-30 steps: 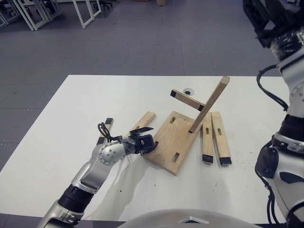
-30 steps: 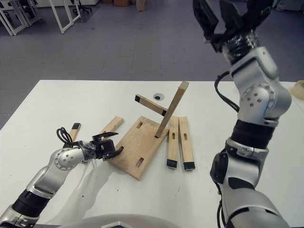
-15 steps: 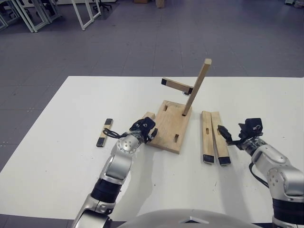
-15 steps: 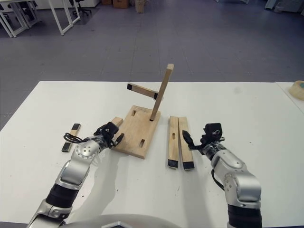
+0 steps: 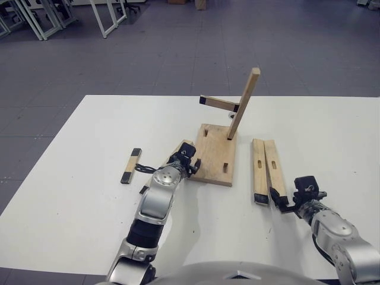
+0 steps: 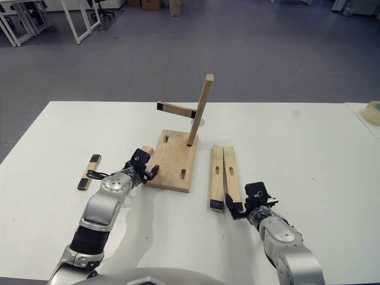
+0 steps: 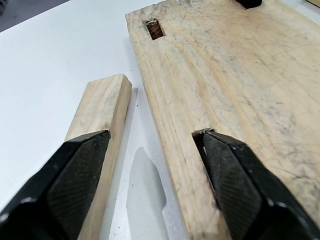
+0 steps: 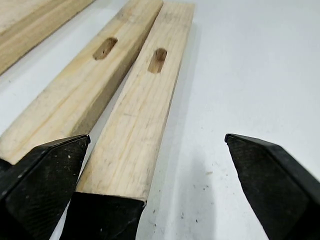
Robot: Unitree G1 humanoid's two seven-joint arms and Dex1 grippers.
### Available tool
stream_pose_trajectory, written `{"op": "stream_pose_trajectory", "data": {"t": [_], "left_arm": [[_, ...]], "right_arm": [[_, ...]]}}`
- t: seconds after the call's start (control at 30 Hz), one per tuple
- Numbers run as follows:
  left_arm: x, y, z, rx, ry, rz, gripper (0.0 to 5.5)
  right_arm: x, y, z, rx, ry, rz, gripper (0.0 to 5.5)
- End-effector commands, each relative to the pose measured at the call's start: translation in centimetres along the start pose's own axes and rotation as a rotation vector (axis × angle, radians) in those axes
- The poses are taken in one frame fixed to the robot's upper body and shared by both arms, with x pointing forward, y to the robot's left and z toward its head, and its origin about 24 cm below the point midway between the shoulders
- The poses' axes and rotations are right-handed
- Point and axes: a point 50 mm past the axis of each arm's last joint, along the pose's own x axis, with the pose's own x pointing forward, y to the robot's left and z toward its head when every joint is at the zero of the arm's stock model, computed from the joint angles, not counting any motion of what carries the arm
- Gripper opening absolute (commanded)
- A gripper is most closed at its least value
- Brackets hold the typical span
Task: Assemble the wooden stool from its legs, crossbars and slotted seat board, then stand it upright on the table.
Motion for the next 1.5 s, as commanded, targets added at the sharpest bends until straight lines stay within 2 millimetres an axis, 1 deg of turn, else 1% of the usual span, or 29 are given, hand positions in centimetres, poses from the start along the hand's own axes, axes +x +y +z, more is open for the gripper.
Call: {"op": "stream_pose_trajectory", "data": {"t": [0.03,0.13,0.2,0.33,0.4,0.53,0.63,0.73,0.8,0.83,0.93,1.03,1.1,1.13,1.17,1.23,1.3,1.37,1.5], "left_arm": [[-0.2,-1.7,-2.3,-0.091,0.149,-0.084,3.43],[-0.6,-2.0,-0.9,-0.114,0.115,-0.102,3.43],[-0.9,-2.3,-0.2,-0.129,0.103,-0.115,3.43],[-1.7,-2.9,0.1,-0.179,0.110,-0.145,3.43],[-2.1,-2.6,0.5,-0.192,0.089,-0.137,3.43],[-2.9,-1.1,2.3,-0.153,-0.004,-0.090,3.43],[-3.6,-0.1,3.0,-0.104,-0.044,-0.050,3.43],[-3.9,1.0,2.2,-0.056,-0.032,-0.013,3.43],[-3.6,1.6,0.8,0.013,0.005,0.018,3.43],[-3.4,1.7,0.0,0.045,0.022,0.021,3.43],[-2.7,0.9,-1.8,0.066,0.048,-0.030,3.43],[-2.2,0.0,-2.5,0.065,0.037,-0.085,3.43],[-2.0,0.0,-2.7,0.067,0.039,-0.086,3.43],[-2.0,0.2,-2.9,0.067,0.042,-0.079,3.43],[-2.0,0.4,-3.0,0.070,0.046,-0.073,3.43],[-2.2,0.8,-3.3,0.068,0.057,-0.062,3.43],[-2.4,0.9,-3.8,0.066,0.074,-0.060,3.43],[-2.5,0.5,-4.3,0.064,0.089,-0.070,3.43],[-2.5,0.0,-4.7,0.056,0.101,-0.085,3.43]], "right_arm": [[0.1,-0.2,-0.1,-0.016,0.038,-0.013,4.99],[0.1,-0.8,-0.1,-0.022,0.047,-0.063,4.99],[0.2,-1.2,-0.1,0.003,0.039,-0.102,4.99],[0.6,-1.3,0.0,0.040,0.034,-0.110,4.99],[0.9,-1.2,0.1,0.062,0.036,-0.105,4.99],[1.7,-1.2,0.0,0.127,0.041,-0.099,4.19],[2.0,-1.6,-0.2,0.145,0.045,-0.111,3.63],[2.1,-2.1,0.3,0.134,0.013,-0.135,3.04],[2.1,-2.3,1.4,0.128,-0.059,-0.139,2.69],[2.2,-2.4,2.2,0.126,-0.116,-0.138,2.52],[2.2,-2.9,4.9,0.162,-0.286,-0.139,1.90],[2.3,-3.6,7.6,0.175,-0.423,-0.127,1.36],[2.6,-3.7,7.6,0.157,-0.395,-0.106,0.99],[2.7,-3.9,6.9,0.159,-0.357,-0.111,0.76],[2.6,-4.2,6.2,0.156,-0.326,-0.118,0.70],[2.3,-4.3,5.3,0.167,-0.296,-0.121,0.96],[2.1,-3.9,4.7,0.162,-0.278,-0.109,1.32],[1.6,-3.3,3.6,0.159,-0.233,-0.091,1.60],[0.8,-2.4,1.2,0.152,-0.135,-0.065,2.46]]}}
